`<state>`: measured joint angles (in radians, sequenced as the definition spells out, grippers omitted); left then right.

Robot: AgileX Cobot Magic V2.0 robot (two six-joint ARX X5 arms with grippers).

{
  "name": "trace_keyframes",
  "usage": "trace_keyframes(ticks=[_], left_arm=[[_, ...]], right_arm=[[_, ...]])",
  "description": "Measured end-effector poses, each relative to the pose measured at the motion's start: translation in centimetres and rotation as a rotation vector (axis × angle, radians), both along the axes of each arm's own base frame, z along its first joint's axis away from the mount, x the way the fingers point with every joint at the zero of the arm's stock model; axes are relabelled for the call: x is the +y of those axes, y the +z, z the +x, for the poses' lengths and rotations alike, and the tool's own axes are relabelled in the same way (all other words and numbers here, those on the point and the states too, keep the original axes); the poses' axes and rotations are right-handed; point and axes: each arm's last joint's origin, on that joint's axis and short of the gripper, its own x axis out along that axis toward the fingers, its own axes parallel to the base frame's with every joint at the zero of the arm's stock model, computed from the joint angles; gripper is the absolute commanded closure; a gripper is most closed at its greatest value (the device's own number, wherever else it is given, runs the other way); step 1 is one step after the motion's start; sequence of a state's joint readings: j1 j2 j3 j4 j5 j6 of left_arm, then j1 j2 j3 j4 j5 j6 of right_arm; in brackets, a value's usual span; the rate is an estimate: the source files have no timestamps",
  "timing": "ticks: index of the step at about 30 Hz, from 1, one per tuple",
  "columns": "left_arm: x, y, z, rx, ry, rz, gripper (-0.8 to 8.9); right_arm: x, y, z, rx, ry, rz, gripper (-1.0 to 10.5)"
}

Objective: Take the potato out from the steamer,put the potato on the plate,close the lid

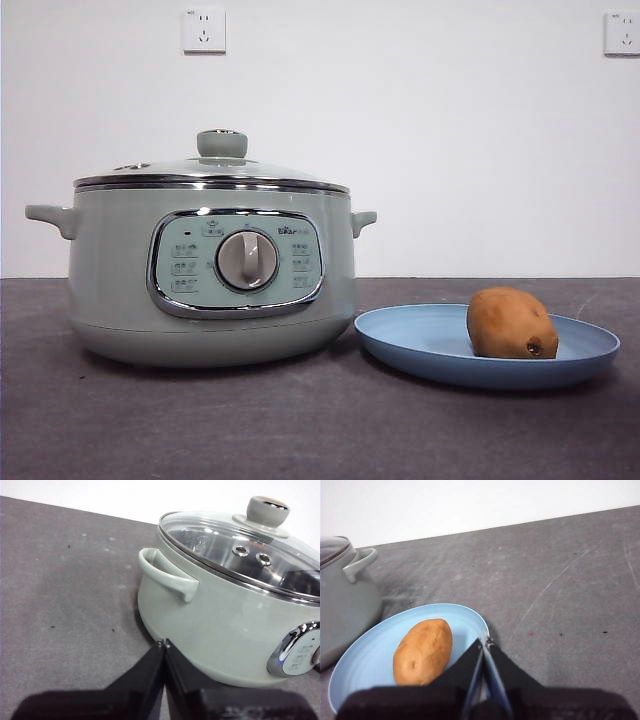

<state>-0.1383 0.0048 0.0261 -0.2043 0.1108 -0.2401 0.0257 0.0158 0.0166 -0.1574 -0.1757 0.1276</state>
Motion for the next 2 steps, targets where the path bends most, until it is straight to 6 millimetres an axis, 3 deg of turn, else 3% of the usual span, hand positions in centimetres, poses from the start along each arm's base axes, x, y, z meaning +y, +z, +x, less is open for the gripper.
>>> trace_keyframes(ticks=[2], left_arm=[[0.00,0.00,0.00,0.000,0.000,0.000,8.16]], right_arm=[[0.00,0.00,0.00,0.000,0.000,0.000,9.5]])
